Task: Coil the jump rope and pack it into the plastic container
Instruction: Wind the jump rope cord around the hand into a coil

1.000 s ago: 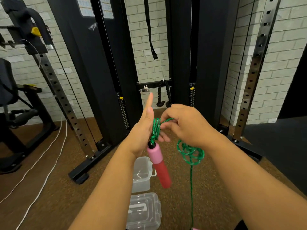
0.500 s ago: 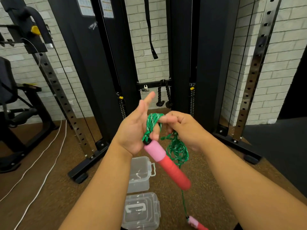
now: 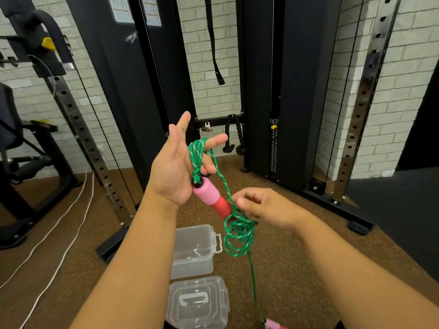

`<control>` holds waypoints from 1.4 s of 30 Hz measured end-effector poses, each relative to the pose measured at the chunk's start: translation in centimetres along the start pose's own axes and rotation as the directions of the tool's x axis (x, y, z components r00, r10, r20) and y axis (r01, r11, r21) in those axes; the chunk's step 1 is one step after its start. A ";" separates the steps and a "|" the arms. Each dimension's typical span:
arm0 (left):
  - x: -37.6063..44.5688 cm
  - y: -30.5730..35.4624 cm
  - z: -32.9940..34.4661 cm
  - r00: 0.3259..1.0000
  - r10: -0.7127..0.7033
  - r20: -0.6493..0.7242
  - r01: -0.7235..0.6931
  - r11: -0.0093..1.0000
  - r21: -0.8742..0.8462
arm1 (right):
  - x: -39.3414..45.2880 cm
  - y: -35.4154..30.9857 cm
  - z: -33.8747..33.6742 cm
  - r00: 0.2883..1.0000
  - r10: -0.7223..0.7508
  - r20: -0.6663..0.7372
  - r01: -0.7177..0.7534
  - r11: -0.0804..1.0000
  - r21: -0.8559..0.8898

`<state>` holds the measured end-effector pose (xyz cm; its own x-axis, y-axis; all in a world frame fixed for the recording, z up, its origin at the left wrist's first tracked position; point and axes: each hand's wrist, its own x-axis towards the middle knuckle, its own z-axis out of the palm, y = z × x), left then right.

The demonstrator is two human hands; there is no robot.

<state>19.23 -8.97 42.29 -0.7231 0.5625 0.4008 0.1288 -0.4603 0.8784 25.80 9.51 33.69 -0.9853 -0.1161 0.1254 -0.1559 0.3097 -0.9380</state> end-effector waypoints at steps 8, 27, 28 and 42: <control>0.0 0.4 0.8 0.994 -0.061 0.094 0.054 0.996 0.077 | 0.7 -1.4 1.6 0.992 -0.111 -0.055 0.112 0.994 0.013; -0.7 -0.6 0.0 0.999 -0.042 -0.008 0.043 0.982 0.184 | -0.4 -3.6 2.7 0.755 -0.655 -0.034 0.265 0.352 -0.898; -0.8 -0.7 0.0 0.997 -0.079 0.023 0.074 0.983 0.165 | -0.3 -4.1 2.4 0.750 -0.660 -0.034 0.269 0.352 -0.897; -1.0 -1.4 0.8 0.967 -0.215 0.134 0.173 0.947 0.269 | 2.1 -7.5 -1.1 0.753 -0.618 -0.225 0.242 0.578 -0.779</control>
<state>20.35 -8.35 40.88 -0.6360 0.7352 0.2343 0.1799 -0.1540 0.9716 24.85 7.93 41.36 -0.6615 -0.0670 0.7469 -0.3831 0.8864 -0.2598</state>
